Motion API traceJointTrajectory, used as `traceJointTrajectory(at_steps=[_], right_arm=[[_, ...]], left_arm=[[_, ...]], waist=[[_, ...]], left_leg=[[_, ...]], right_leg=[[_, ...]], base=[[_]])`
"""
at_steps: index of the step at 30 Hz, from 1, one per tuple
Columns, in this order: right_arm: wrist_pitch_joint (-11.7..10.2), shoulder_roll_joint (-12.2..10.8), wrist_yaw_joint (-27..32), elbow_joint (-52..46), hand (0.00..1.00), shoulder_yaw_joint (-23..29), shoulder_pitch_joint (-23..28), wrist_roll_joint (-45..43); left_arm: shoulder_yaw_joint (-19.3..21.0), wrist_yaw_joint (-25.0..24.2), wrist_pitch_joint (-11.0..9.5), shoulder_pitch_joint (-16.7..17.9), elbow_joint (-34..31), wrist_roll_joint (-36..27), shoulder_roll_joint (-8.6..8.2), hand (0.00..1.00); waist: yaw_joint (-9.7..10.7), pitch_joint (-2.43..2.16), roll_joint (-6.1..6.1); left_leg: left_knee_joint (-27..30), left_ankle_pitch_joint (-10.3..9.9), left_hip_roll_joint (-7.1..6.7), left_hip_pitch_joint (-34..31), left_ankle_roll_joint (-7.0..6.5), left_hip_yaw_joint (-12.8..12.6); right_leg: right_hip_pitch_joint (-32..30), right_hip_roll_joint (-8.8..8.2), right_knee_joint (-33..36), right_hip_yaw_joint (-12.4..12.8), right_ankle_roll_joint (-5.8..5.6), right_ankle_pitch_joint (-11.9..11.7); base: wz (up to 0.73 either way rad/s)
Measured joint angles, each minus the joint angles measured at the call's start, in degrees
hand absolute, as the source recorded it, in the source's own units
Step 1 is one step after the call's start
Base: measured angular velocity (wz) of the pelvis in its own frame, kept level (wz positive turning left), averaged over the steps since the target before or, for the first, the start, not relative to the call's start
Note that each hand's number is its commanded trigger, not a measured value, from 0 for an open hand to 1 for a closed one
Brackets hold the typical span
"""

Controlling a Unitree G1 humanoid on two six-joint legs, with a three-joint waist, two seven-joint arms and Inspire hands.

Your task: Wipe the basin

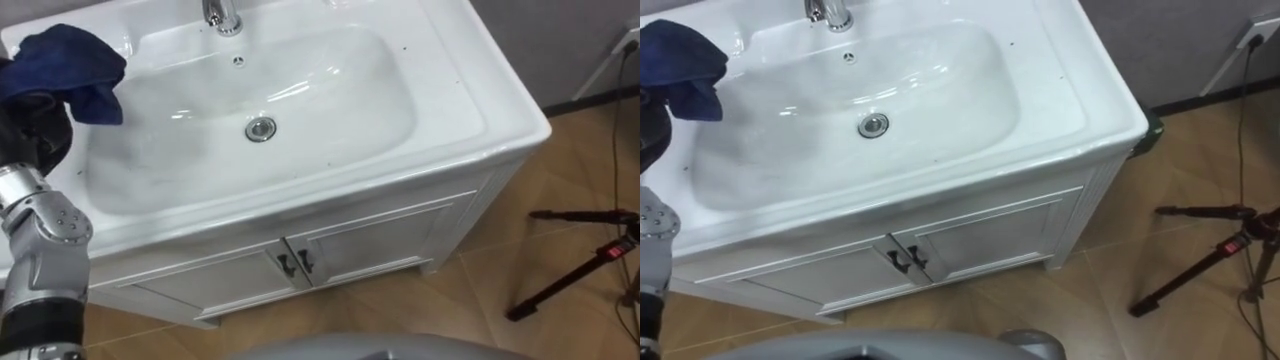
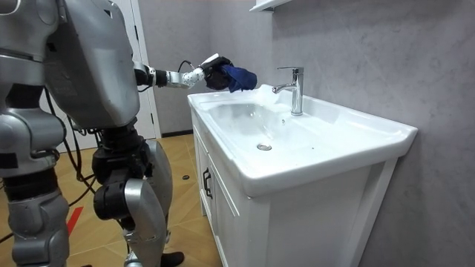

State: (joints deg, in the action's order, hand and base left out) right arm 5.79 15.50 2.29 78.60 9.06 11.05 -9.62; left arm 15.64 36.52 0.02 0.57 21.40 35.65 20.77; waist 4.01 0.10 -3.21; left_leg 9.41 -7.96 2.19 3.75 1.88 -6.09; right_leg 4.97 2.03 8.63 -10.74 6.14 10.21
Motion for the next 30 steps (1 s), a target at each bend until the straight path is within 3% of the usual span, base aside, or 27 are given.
traceJointTrajectory(at_steps=[6,9,14,20,30], right_arm=[[0.6,-0.7,0.0,0.0,0.0,-0.9,0.3,0.1],[0.8,-0.7,0.0,0.0,0.0,-0.8,0.4,0.1],[1.3,-0.7,0.0,-0.6,0.0,-0.5,0.3,0.1],[1.4,-0.7,0.0,-0.7,0.0,-0.5,0.3,0.0],[1.3,-0.7,0.0,-0.5,0.0,0.3,1.0,0.0]], left_arm=[[0.0,0.4,0.8,2.0,2.2,0.1,0.0,1.0],[0.3,0.4,2.3,2.1,3.6,0.1,0.01,1.0],[3.4,0.4,2.6,3.4,3.8,0.1,0.02,1.0],[6.0,0.9,3.8,4.2,4.1,0.1,0.03,1.0],[10.1,1.8,3.7,4.2,6.0,-0.2,0.1,1.0]], waist=[[-0.8,-0.05,-0.32],[-1.6,-0.1,-0.65],[-2.8,-0.57,-1.13],[-2.9,-0.74,-1.3],[-2.8,-0.55,-1.33]], left_leg=[[0.0,0.0,-0.02,-0.1,0.0,0.0],[0.0,0.0,-0.03,-0.2,0.0,0.0],[0.0,0.0,-0.06,-0.1,0.0,0.1],[0.0,0.0,-0.05,0.0,0.0,0.1],[0.1,0.0,-0.25,-0.1,0.0,0.9]], right_leg=[[-0.2,-0.09,0.0,0.0,0.07,0.1],[-0.4,-0.08,-0.1,0.0,0.07,0.1],[-0.3,-0.12,0.0,-0.1,0.1,0.1],[-0.1,-0.11,0.1,-0.4,0.11,0.1],[0.1,-0.15,0.1,-0.5,-0.13,0.2]], base=[[-0.02],[0.0],[0.0],[0.04],[0.03]])
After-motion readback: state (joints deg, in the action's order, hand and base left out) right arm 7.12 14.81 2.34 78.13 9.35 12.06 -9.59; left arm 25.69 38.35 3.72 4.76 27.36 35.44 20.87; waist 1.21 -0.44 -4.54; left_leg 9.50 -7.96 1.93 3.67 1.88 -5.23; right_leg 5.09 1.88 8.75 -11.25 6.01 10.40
